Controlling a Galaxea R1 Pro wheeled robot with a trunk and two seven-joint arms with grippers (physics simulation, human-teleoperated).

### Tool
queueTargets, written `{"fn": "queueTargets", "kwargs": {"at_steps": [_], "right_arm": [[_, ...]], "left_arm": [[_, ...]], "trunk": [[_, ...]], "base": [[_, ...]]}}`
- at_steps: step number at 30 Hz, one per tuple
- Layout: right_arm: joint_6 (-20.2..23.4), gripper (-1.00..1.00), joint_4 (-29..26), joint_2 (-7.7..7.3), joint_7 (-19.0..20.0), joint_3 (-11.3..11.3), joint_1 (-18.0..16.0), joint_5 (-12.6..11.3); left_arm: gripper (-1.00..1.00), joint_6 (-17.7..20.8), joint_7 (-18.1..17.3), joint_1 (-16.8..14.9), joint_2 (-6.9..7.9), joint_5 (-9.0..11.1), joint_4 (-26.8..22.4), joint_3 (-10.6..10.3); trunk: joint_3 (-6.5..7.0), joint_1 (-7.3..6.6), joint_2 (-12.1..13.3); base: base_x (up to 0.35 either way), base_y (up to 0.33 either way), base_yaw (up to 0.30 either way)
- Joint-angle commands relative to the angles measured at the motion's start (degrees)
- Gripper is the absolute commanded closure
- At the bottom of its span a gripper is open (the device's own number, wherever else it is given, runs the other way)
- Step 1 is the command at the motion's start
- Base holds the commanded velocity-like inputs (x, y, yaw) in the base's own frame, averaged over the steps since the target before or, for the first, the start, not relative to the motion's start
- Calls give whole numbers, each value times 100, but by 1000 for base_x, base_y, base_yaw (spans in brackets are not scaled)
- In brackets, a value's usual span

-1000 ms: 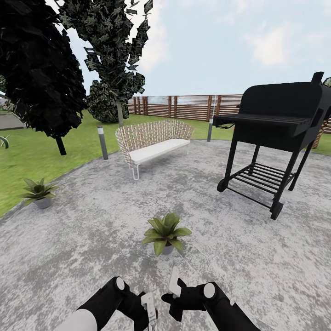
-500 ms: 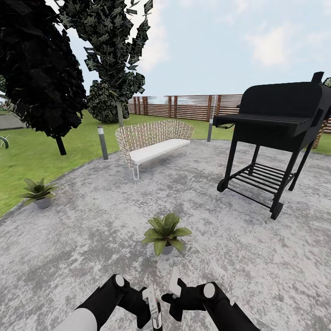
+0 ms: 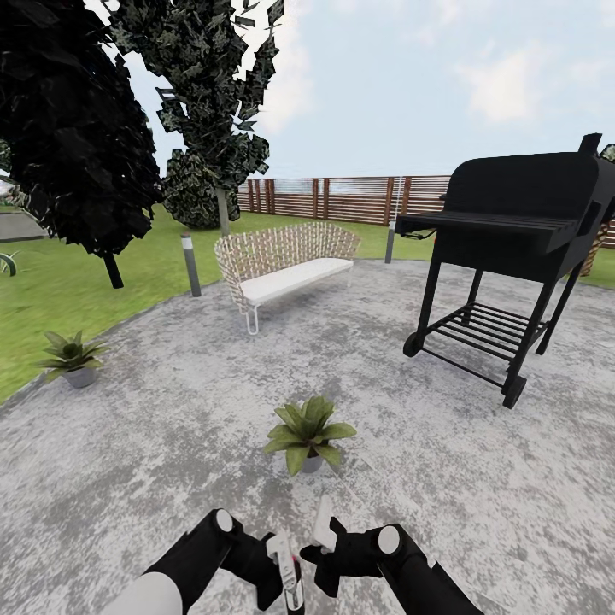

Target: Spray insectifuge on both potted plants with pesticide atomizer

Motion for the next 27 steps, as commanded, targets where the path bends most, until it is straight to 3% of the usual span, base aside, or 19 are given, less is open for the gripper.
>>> {"fn": "queueTargets", "kwargs": {"at_steps": [1, 16, 27], "right_arm": [[6, 100, -9, 1, 19, -3, -2, 34], [7, 100, -9, 1, 19, -3, -2, 34], [7, 100, -9, 1, 19, -3, -2, 34]], "left_arm": [[100, 7, -21, -2, -15, -27, -10, 0], [100, 8, -21, -7, -46, -19, -12, -2], [100, -7, -24, -7, -47, 108, -11, -1]], "trunk": [[-6, -1, -3], [-6, -1, -3], [-6, -1, -3]], "base": [[0, 0, 0], [0, 0, 0], [0, 0, 0]]}}
